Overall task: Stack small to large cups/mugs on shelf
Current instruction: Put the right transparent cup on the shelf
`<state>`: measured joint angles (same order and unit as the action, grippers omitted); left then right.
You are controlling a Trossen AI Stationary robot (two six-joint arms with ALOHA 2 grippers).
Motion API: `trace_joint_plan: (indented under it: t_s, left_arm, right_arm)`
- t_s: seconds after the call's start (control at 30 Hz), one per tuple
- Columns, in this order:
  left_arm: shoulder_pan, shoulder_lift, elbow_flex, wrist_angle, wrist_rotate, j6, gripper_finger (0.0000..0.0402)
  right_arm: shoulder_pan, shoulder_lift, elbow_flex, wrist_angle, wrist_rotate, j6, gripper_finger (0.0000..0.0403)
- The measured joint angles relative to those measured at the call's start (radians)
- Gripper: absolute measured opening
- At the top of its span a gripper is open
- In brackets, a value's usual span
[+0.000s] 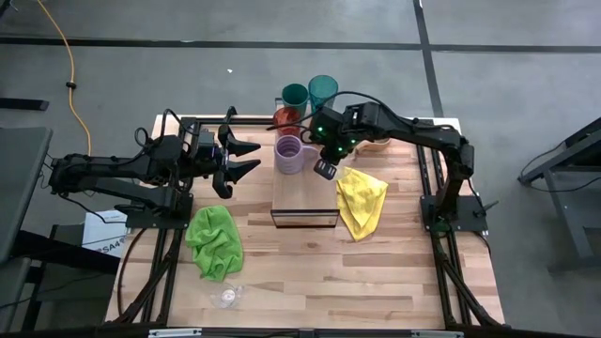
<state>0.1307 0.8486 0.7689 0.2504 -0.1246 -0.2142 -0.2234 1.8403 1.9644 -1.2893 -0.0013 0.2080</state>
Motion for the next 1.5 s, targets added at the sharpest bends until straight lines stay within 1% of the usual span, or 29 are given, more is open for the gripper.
trace_joint_plan:
  t_s: [0.5,0.57,0.83,0.97,1.1,1.27,1.37,1.43,1.5]
  left_arm:
    - [0.000,0.000,0.000,0.000,0.000,0.000,0.0211]
    - [0.000,0.000,0.000,0.000,0.000,0.000,0.0211]
    - [0.000,0.000,0.000,0.000,0.000,0.000,0.0211]
    - [0.000,0.000,0.000,0.000,0.000,0.000,0.0211]
    - [0.000,0.000,0.000,0.000,0.000,0.000,0.0211]
    - [0.000,0.000,0.000,0.000,0.000,0.000,0.0211]
    - [0.000,0.000,0.000,0.000,0.000,0.000,0.0211]
    - [0.000,0.000,0.000,0.000,0.000,0.000,0.0211]
    - [0.000,0.000,0.000,0.000,0.000,-0.001,0.0211]
  right_arm:
    - [0.000,0.002,-0.002,0.030,-0.002,-0.001,0.0018]
    - [0.001,0.003,-0.002,0.036,-0.002,0.000,0.0028]
    - [0.001,0.005,-0.003,0.059,-0.002,0.000,0.0089]
    - [0.001,0.005,-0.003,0.073,-0.002,0.000,0.0102]
    - [0.001,-0.008,-0.003,0.094,-0.002,-0.028,0.0103]
    - [0.001,-0.087,-0.003,0.124,-0.002,-0.088,0.0103]
    - [0.028,-0.158,-0.007,0.093,0.002,-0.128,0.0098]
    - [0.066,-0.220,-0.049,0.082,0.008,-0.137,0.0082]
    - [0.118,-0.304,-0.150,0.099,0.035,-0.109,0.0052]
